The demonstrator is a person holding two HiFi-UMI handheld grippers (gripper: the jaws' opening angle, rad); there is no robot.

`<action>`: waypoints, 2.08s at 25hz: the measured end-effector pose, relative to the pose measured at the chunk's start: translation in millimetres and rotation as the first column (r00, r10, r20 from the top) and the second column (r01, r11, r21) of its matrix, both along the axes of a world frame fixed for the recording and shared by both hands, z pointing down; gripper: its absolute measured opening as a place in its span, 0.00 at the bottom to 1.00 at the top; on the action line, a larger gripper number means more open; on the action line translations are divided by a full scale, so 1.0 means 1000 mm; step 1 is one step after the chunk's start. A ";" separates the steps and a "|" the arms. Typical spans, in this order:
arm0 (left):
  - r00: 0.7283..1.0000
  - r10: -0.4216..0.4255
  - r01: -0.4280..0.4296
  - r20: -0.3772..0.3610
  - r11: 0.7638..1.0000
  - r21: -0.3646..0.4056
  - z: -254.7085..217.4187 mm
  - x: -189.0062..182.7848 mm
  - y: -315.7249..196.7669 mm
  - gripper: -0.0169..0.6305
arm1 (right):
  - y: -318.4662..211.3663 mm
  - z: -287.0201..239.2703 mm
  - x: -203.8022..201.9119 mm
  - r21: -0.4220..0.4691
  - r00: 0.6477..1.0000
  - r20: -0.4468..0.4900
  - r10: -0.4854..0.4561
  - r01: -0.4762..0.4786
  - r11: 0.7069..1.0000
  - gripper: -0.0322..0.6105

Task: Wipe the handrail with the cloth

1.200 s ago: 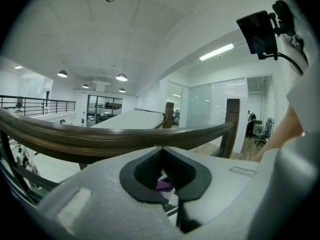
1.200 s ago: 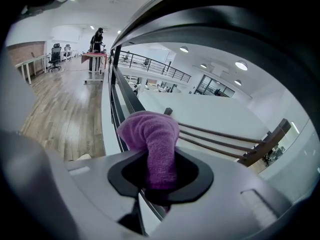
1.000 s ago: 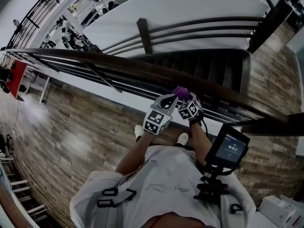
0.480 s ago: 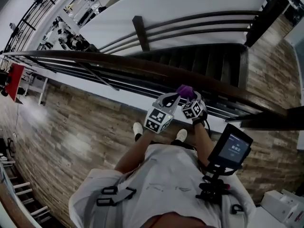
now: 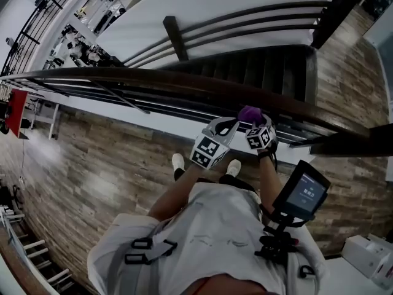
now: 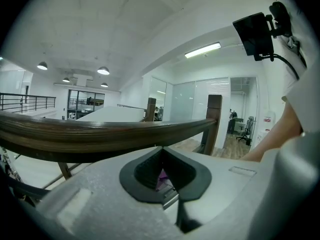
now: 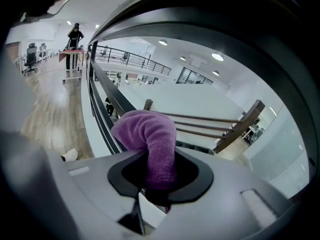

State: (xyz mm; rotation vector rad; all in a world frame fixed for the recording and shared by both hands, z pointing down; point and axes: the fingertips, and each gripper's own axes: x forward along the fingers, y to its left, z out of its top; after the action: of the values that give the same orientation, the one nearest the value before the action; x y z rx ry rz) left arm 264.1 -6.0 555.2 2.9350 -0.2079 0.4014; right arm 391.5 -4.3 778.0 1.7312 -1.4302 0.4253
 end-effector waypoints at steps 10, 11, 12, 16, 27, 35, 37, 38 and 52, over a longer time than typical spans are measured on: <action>0.992 0.127 -0.127 0.004 0.992 0.014 -0.004 0.034 0.031 0.03 | 0.041 0.003 0.045 -0.011 0.994 -0.010 0.107 -0.107 0.994 0.19; 0.990 0.143 -0.143 0.006 0.990 0.014 -0.003 0.042 0.036 0.03 | 0.047 0.002 0.053 -0.010 0.992 -0.010 0.123 -0.123 0.992 0.19; 0.987 0.162 -0.162 0.008 0.987 0.014 -0.002 0.049 0.042 0.03 | 0.054 0.002 0.062 -0.009 0.990 -0.008 0.140 -0.140 0.990 0.19; 0.968 0.250 -0.250 0.018 0.968 0.005 0.003 0.071 0.064 0.03 | 0.078 0.001 0.089 -0.016 0.979 -0.011 0.204 -0.205 0.979 0.19; 0.881 0.473 -0.473 0.014 0.881 -0.013 0.014 0.123 0.124 0.03 | 0.160 -0.009 0.181 -0.024 0.878 0.028 0.478 -0.477 0.878 0.18; 0.839 0.544 -0.544 0.012 0.839 -0.016 0.014 0.131 0.150 0.03 | 0.233 -0.031 0.243 -0.025 0.761 0.032 0.648 -0.648 0.762 0.18; 0.839 0.544 -0.543 0.016 0.839 -0.023 0.018 0.138 0.154 0.03 | 0.249 -0.032 0.261 -0.030 0.743 0.024 0.669 -0.668 0.743 0.18; 0.840 0.542 -0.541 0.019 0.840 -0.031 0.022 0.144 0.158 0.03 | 0.258 -0.030 0.272 -0.033 0.735 0.022 0.678 -0.677 0.735 0.18; 0.920 0.391 -0.390 0.022 0.920 -0.025 0.021 0.124 0.128 0.03 | 0.245 -0.043 0.228 0.086 0.730 0.168 0.663 -0.681 0.728 0.18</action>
State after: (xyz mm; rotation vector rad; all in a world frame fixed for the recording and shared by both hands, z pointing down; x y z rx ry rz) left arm 388.0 122.3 576.0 2.9429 0.3860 0.4916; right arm 619.6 240.3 734.5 2.3660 -0.8665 0.8504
